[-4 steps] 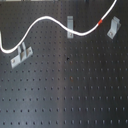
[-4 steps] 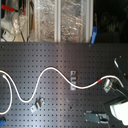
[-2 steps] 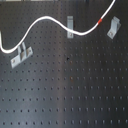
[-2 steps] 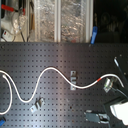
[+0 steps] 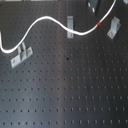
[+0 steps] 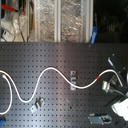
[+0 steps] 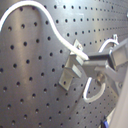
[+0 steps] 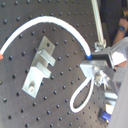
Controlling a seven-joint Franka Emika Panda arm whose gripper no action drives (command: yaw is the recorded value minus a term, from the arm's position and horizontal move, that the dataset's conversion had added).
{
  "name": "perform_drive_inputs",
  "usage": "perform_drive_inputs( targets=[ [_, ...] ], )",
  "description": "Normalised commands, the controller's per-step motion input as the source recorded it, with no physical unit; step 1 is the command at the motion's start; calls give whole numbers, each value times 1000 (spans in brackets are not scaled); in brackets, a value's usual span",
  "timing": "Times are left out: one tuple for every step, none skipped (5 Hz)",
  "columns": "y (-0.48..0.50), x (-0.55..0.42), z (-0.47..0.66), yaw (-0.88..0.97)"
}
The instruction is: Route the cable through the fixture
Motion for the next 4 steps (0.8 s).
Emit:
perform_drive_inputs(
  targets=[
    [30,-101,324,-897],
    [-81,-339,142,-569],
    [-68,-335,7,-394],
    [156,-252,3,-243]
  ],
)
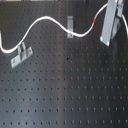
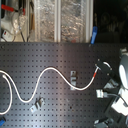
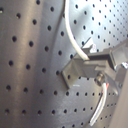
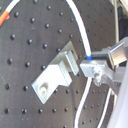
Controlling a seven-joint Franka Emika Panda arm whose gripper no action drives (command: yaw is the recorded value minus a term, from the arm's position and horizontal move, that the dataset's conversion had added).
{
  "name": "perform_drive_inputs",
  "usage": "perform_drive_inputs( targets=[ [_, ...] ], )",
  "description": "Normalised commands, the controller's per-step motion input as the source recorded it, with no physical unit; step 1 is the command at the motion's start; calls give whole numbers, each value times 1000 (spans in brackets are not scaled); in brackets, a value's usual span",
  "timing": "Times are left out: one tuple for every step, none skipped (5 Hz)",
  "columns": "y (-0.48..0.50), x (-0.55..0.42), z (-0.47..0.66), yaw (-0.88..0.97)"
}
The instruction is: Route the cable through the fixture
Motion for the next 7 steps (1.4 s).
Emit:
perform_drive_inputs(
  targets=[
    [107,-176,1,0],
    [-91,-223,5,86],
    [-247,-241,8,146],
    [-176,-221,-49,131],
    [-176,-226,-82,123],
    [-169,-223,-73,191],
    [-149,-216,-68,220]
  ],
)
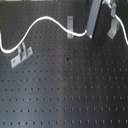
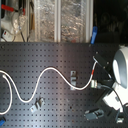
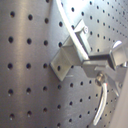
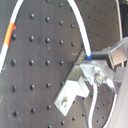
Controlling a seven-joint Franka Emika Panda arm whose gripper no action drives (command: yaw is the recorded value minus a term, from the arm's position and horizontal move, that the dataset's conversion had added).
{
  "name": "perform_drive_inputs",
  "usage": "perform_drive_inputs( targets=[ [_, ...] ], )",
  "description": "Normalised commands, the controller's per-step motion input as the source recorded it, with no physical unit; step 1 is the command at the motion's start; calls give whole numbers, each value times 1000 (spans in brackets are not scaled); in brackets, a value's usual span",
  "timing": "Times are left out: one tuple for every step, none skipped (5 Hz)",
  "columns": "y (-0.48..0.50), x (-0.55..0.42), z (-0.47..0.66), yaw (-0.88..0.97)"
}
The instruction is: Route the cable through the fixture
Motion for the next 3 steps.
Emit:
perform_drive_inputs(
  targets=[
    [-153,-262,-12,214],
    [-39,-317,9,117],
    [37,-405,-23,0]
  ],
)
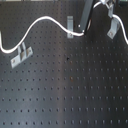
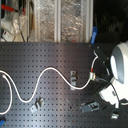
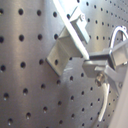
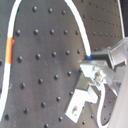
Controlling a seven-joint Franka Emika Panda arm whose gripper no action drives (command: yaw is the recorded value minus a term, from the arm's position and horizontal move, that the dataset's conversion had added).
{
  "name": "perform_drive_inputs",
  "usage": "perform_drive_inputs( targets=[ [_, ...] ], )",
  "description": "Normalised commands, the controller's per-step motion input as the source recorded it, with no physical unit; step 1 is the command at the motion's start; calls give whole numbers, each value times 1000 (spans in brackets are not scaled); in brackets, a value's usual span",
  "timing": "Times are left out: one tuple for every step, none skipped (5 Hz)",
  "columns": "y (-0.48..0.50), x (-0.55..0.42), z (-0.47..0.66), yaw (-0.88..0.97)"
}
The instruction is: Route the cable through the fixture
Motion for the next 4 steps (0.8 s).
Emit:
perform_drive_inputs(
  targets=[
    [212,-225,-84,0],
    [114,-35,-2,123],
    [-12,-16,0,0],
    [48,-217,53,-26]
  ],
)
